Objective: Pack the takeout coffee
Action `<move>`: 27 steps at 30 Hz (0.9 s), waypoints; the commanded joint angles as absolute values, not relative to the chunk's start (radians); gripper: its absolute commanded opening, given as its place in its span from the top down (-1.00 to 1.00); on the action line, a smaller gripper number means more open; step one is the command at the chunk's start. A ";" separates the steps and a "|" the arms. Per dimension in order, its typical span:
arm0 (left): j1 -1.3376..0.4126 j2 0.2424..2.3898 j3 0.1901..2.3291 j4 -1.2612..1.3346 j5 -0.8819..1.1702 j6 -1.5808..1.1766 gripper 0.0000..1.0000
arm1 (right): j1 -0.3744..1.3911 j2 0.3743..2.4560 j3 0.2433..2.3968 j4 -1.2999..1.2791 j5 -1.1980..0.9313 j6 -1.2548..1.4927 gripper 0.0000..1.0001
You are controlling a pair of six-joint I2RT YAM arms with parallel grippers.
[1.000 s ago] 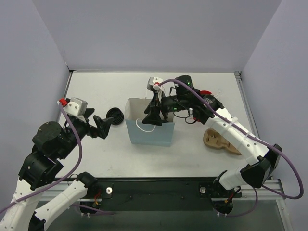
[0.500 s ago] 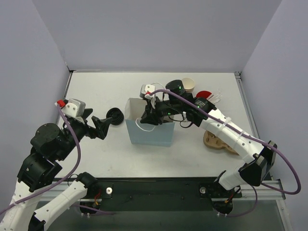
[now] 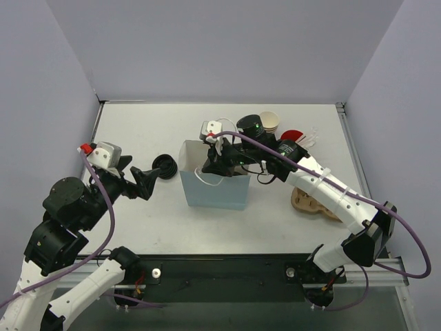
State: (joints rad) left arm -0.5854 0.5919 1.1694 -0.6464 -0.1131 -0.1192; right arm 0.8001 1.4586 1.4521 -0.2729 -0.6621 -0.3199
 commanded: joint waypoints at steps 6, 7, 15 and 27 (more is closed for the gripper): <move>-0.581 0.583 1.187 -0.630 -0.120 -0.123 -0.95 | 0.788 1.436 1.505 -0.256 -0.629 -0.348 1.00; -0.581 0.580 1.187 -0.630 -0.121 -0.121 -0.95 | 0.787 1.434 1.508 -0.255 -0.623 -0.348 1.00; -0.580 0.578 1.180 -0.624 -0.120 -0.121 -0.95 | 0.791 1.479 1.583 -0.219 -0.574 -0.278 1.00; -0.581 0.577 1.180 -0.624 -0.121 -0.100 -0.95 | 0.801 1.535 1.626 -0.045 -0.532 -0.144 1.00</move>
State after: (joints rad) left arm -0.5854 0.5850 1.1694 -0.6464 -0.1131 -0.1177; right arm 0.7937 1.5059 1.5833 -0.1684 -0.5297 -0.2131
